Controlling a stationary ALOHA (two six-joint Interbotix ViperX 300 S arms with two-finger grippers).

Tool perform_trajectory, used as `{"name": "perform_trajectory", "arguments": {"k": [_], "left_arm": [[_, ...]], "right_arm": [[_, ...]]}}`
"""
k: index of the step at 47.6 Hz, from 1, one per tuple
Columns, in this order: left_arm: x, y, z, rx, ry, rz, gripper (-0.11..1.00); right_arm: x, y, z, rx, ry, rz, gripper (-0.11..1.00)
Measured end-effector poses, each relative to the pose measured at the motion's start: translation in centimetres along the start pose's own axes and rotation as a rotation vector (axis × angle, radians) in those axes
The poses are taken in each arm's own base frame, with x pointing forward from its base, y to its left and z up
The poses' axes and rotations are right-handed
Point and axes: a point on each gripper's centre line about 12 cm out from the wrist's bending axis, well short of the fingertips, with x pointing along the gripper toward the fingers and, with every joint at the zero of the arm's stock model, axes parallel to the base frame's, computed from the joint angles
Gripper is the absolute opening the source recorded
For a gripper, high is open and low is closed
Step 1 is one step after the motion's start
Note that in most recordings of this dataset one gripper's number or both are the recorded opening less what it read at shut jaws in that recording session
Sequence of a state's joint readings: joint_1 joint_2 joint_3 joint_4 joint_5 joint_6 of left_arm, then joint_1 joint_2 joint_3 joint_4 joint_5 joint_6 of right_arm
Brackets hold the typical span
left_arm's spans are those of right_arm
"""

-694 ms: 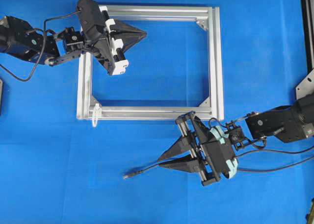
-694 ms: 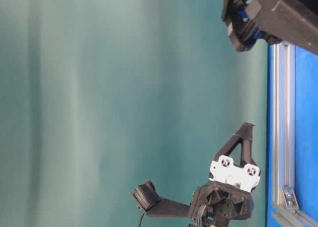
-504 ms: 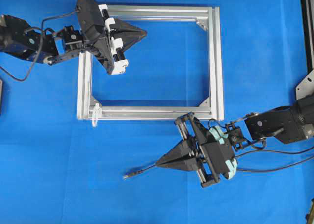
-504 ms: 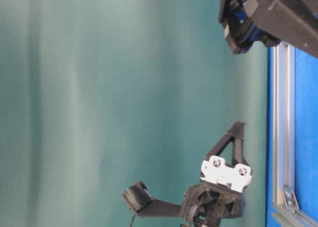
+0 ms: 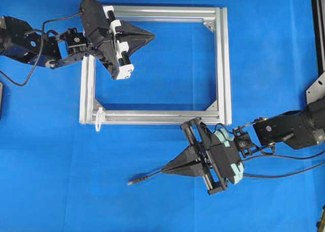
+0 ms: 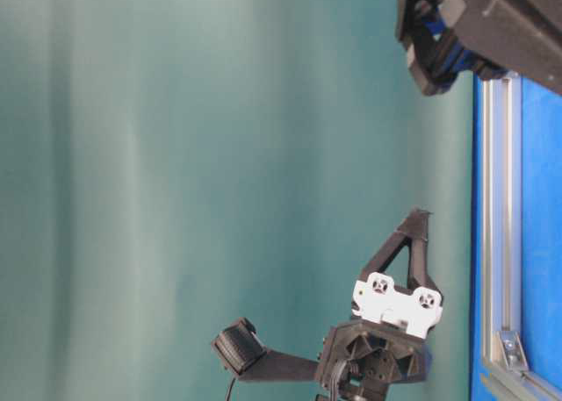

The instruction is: Insert the wire through the string loop located on the left side.

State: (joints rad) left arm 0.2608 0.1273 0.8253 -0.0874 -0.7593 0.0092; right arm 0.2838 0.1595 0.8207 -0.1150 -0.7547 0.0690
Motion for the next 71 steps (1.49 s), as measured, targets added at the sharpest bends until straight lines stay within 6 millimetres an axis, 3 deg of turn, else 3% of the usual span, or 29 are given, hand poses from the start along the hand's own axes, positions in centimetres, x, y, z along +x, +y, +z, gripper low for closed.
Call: {"name": "perform_trajectory", "arguments": {"k": [5,13,16,25,46,63,67,71], "left_arm": [[0.0,0.0,0.0,-0.002,0.000,0.000,0.00],[0.0,0.0,0.0,0.000,0.002,0.000,0.00],[0.0,0.0,0.0,0.000,0.002,0.000,0.00],[0.0,0.0,-0.1,0.000,0.009,0.000,0.00],[0.0,0.0,-0.2,0.000,0.017,0.000,0.00],[-0.3,0.0,-0.7,-0.008,0.032,0.001,0.00],[-0.4,0.1,-0.8,-0.008,0.038,0.001,0.00],[-0.4,0.1,-0.8,-0.008,0.038,0.001,0.00]], "right_arm": [[0.0,0.1,-0.1,0.012,0.009,0.001,0.32],[0.0,0.3,-0.2,0.028,0.014,0.007,0.83],[0.0,0.3,-0.3,0.027,0.015,0.008,0.92],[0.1,0.3,-0.4,0.033,0.017,0.007,0.91],[3.2,-0.3,-5.3,0.109,0.073,-0.033,0.91],[4.8,-0.4,-6.6,0.137,0.088,-0.037,0.90],[4.8,-0.4,-6.6,0.136,0.088,-0.036,0.84],[4.8,-0.4,-6.6,0.137,0.088,-0.037,0.65]]}}
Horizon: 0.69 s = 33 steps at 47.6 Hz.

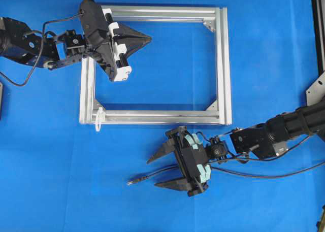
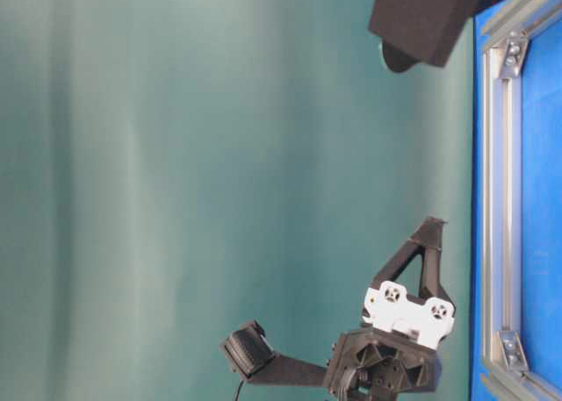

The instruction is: Insert the wire through the string loop located on the left side.

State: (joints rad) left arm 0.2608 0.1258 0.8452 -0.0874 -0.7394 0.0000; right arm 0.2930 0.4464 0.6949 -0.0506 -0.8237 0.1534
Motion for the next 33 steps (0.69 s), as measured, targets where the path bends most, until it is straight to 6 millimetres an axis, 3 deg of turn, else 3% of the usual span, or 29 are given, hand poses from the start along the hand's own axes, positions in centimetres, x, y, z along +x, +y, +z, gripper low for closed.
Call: {"name": "perform_trajectory", "arguments": {"k": [8,13,18,33], "left_arm": [[-0.02,0.01,-0.11,0.000,0.003,0.000,0.00],[-0.03,0.01,-0.05,0.000,0.002,0.000,0.00],[-0.03,0.01,-0.05,0.000,0.002,0.000,0.00],[-0.03,0.01,-0.11,0.000,0.006,0.000,0.00]], "right_arm": [[0.02,0.02,0.09,-0.006,-0.001,0.001,0.16],[0.02,0.01,-0.01,-0.006,0.008,0.000,-0.02],[0.02,0.03,-0.18,-0.013,0.022,0.002,-0.09],[0.02,0.08,-0.23,-0.017,0.026,0.006,-0.10]]}}
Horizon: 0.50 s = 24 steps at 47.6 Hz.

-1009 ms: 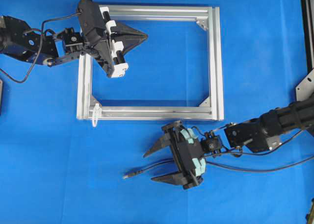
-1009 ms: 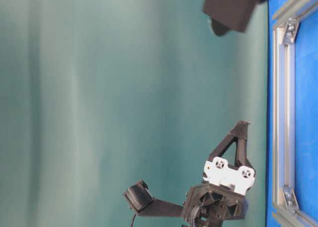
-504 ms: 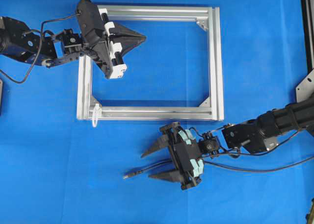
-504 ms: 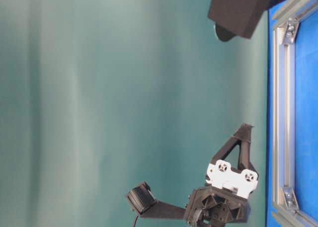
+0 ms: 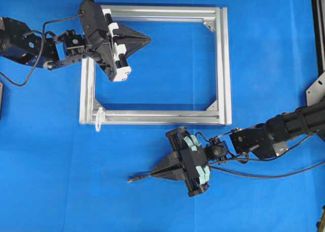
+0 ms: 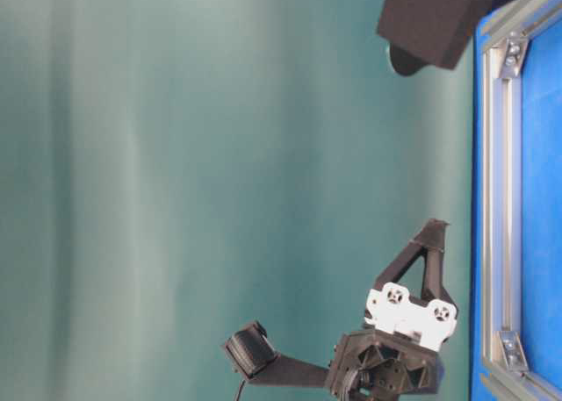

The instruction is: Insert the wire through the string loop located on the left side.

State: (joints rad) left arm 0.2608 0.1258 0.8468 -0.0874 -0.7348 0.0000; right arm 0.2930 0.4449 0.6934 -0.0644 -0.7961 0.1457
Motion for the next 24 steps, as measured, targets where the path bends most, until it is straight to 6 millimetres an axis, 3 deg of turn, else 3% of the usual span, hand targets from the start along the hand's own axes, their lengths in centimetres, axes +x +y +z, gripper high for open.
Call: {"name": "perform_trajectory", "arguments": {"k": [10,24], "left_arm": [[0.0,0.0,0.0,0.000,0.002,0.000,0.00],[0.0,0.0,-0.1,-0.001,0.003,0.000,0.00]], "right_arm": [[-0.3,0.0,0.6,0.010,-0.002,-0.002,-0.10],[-1.8,0.3,4.3,0.004,0.023,-0.017,-0.10]]}}
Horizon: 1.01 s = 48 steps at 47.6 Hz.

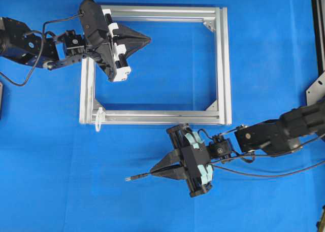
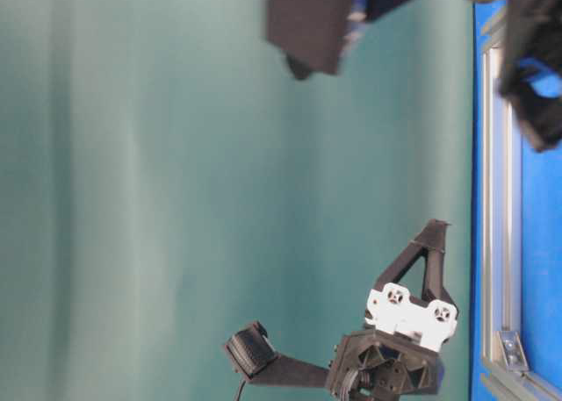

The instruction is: Insert the wire through the string loop located on the left side.

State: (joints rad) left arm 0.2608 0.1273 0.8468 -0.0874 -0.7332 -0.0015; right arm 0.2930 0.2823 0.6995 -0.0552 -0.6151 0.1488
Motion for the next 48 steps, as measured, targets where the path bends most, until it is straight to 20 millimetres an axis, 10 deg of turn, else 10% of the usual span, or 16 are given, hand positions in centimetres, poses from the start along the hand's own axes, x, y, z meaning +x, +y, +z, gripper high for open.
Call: {"name": "perform_trajectory", "arguments": {"k": [48], "left_arm": [[0.0,0.1,0.0,0.000,0.000,0.001,0.00]], "right_arm": [[-0.6,0.2,1.2,-0.003,0.011,-0.002,-0.10]]}}
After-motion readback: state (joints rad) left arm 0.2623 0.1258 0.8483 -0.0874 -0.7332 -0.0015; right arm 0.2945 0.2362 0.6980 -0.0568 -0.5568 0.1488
